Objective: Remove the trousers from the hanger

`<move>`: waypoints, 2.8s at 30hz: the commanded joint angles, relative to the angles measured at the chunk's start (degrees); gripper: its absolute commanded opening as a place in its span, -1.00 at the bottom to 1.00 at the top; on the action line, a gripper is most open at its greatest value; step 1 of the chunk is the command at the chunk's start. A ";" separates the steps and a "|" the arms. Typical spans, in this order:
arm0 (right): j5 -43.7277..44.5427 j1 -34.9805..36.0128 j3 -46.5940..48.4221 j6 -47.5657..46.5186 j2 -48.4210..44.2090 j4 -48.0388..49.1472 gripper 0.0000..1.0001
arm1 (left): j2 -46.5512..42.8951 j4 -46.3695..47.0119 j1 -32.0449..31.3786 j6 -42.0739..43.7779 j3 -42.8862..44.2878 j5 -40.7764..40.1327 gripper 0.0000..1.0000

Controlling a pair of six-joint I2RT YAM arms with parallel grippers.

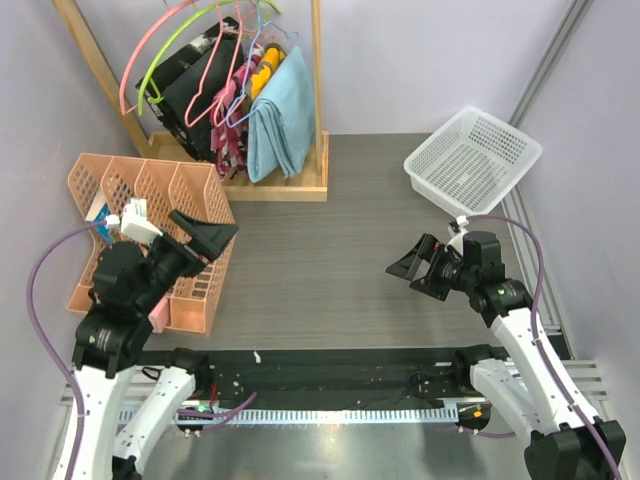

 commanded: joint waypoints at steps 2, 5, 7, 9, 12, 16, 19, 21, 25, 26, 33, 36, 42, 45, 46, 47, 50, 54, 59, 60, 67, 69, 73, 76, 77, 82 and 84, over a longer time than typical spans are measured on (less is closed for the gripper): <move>-4.48 0.59 6.13 -1.49 4.40 -1.41 0.99 | 8.51 2.49 0.29 8.46 8.58 -2.75 1.00; -5.10 1.38 9.12 -1.83 7.03 -2.80 0.99 | 12.55 3.88 0.20 12.85 12.28 -4.25 1.00; -5.36 1.73 10.71 -2.89 8.44 -4.47 0.99 | 16.32 4.24 0.29 15.66 14.57 -4.69 1.00; -5.45 2.08 12.99 -3.33 10.29 -5.62 0.99 | 19.84 3.63 0.29 17.42 19.49 -5.40 0.99; -6.24 2.61 16.07 -3.86 12.49 -7.47 0.99 | 26.52 4.50 0.38 20.59 26.15 -4.78 1.00; -6.16 2.87 23.25 -5.70 14.77 -11.67 0.99 | 35.14 11.25 0.55 21.48 33.82 1.62 0.84; -4.66 2.79 29.40 -7.89 16.88 -15.72 0.99 | 42.60 15.40 1.17 20.60 40.58 3.65 0.77; -4.31 2.87 31.62 -8.34 18.37 -16.61 0.99 | 48.04 18.89 3.00 18.42 43.92 5.49 0.75; -0.64 2.79 37.41 -10.09 21.89 -19.67 0.99 | 59.21 22.69 8.36 7.62 54.88 11.38 0.37; 0.25 2.87 38.48 -11.14 22.68 -20.73 0.99 | 61.58 23.48 10.38 4.54 56.84 12.96 0.32; 4.12 2.70 43.32 -13.70 26.29 -25.13 0.99 | 77.51 30.42 10.75 -1.99 73.11 19.13 0.15; 5.97 2.79 45.69 -14.58 27.52 -26.45 0.99 | 78.74 33.32 10.66 -1.99 73.30 18.07 0.14; 7.82 2.70 46.93 -14.85 28.22 -26.72 0.99 | 74.97 34.83 10.31 4.59 69.69 11.05 0.12; 8.26 2.70 46.66 -14.93 28.40 -26.55 0.99 | 72.60 32.03 9.69 8.72 69.07 4.73 0.13; 8.09 2.70 46.57 -14.76 28.57 -26.46 0.99 | 71.98 31.23 9.43 9.95 69.16 3.32 0.13; 8.00 2.70 46.57 -14.76 28.66 -26.28 0.99 | 71.37 30.53 8.82 12.49 69.34 2.00 0.13; 7.47 2.70 46.31 -14.41 29.28 -25.93 0.99 | 71.19 29.29 7.76 15.58 70.56 -1.35 0.10; 7.38 2.61 46.66 -14.41 29.80 -25.84 0.99 | 74.43 26.84 6.71 16.81 75.22 1.19 0.07; 7.56 2.70 47.01 -14.49 29.72 -25.84 0.99 | 76.02 26.39 4.42 17.70 77.42 -0.12 0.00; 7.64 2.61 47.01 -14.49 29.63 -25.84 0.99 | 76.89 26.39 3.90 17.52 77.95 -0.21 -0.01; 8.43 2.52 46.93 -14.49 28.75 -26.63 0.99 | 80.33 23.41 1.87 17.08 82.26 -4.24 -0.06; 8.87 2.61 47.10 -14.49 28.58 -26.72 0.99 | 80.59 21.65 1.17 17.43 82.96 -7.14 -0.03; 9.14 2.35 47.01 -14.50 28.22 -27.07 0.99 | 81.03 18.31 1.26 15.85 83.75 -11.11 0.06; 9.23 2.26 46.66 -14.41 28.05 -27.07 0.99 | 81.29 16.99 0.99 15.41 83.75 -10.24 0.07; 9.23 2.26 46.66 -14.41 27.96 -27.16 0.99 | 81.38 16.81 1.08 15.32 83.58 -9.62 0.06; 9.31 2.26 46.57 -14.23 27.87 -27.07 0.99 | 80.95 16.72 1.08 14.97 83.14 -8.91 -0.06; 9.23 2.26 46.49 -14.23 27.78 -27.07 0.99 | 80.42 17.51 0.99 15.06 82.70 -9.09 0.02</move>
